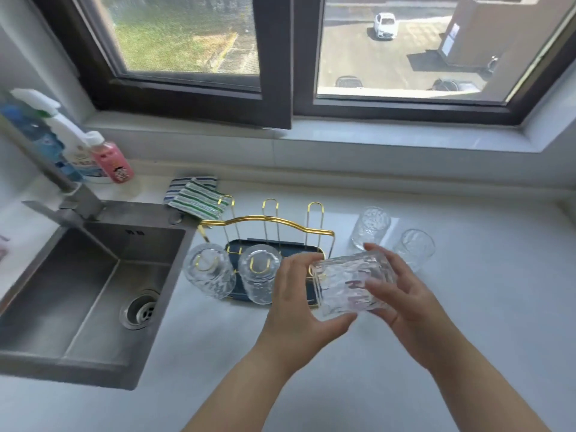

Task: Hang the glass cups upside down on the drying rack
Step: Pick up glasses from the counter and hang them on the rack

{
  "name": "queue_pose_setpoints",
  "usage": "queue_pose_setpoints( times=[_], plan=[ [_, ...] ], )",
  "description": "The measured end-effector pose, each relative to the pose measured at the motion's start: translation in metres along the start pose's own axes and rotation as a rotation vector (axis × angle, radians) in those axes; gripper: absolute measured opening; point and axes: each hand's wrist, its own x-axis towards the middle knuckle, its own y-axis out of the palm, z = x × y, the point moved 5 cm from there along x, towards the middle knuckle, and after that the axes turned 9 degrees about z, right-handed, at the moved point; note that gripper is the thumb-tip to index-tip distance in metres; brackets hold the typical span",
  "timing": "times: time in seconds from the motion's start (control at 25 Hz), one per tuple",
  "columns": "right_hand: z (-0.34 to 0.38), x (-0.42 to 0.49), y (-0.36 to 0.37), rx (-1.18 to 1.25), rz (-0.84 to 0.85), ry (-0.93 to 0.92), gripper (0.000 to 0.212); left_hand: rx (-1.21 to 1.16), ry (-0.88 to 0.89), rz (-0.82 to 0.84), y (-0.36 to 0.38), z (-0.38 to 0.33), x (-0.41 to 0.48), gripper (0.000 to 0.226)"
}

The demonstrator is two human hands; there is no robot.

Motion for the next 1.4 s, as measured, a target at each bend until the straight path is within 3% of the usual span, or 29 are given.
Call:
queue_pose_setpoints(
  times=[0.16, 0.32, 0.56, 0.8, 1.16, 1.24, 1.32, 1.4],
  plan=[
    [0.030, 0.012, 0.025, -0.745, -0.150, -0.101, 0.075, 0.357, 0.108, -0.002, -0.023, 0.002, 0.009, 0.075],
    [0.022, 0.029, 0.041, -1.025, -0.180, -0.121, 0.077, 0.494, 0.144, 0.079, -0.021, 0.009, 0.026, 0.088],
    [-0.011, 0.050, 0.037, -1.046, -0.180, -0.046, 0.081, 0.738, 0.042, 0.164, -0.014, 0.034, 0.044, 0.089],
    [-0.031, 0.060, 0.030, -0.956, -0.191, -0.026, 0.086, 0.971, -0.012, 0.123, -0.006, 0.042, 0.052, 0.085],
    [-0.036, 0.054, 0.022, -0.856, -0.096, -0.025, 0.088, 0.969, -0.076, 0.116, -0.008, 0.036, 0.052, 0.083],
    [-0.034, 0.044, 0.012, -0.806, -0.114, -0.035, 0.079, 0.920, -0.100, 0.104, -0.010, 0.028, 0.044, 0.088],
    [-0.028, 0.027, -0.007, -0.749, -0.215, -0.106, 0.059, 0.800, 0.075, 0.005, -0.001, 0.008, 0.028, 0.080],
    [-0.022, 0.007, -0.035, -0.698, -0.383, -0.173, 0.044, 0.627, 0.314, 0.059, 0.024, -0.008, 0.014, 0.057]
  ],
)
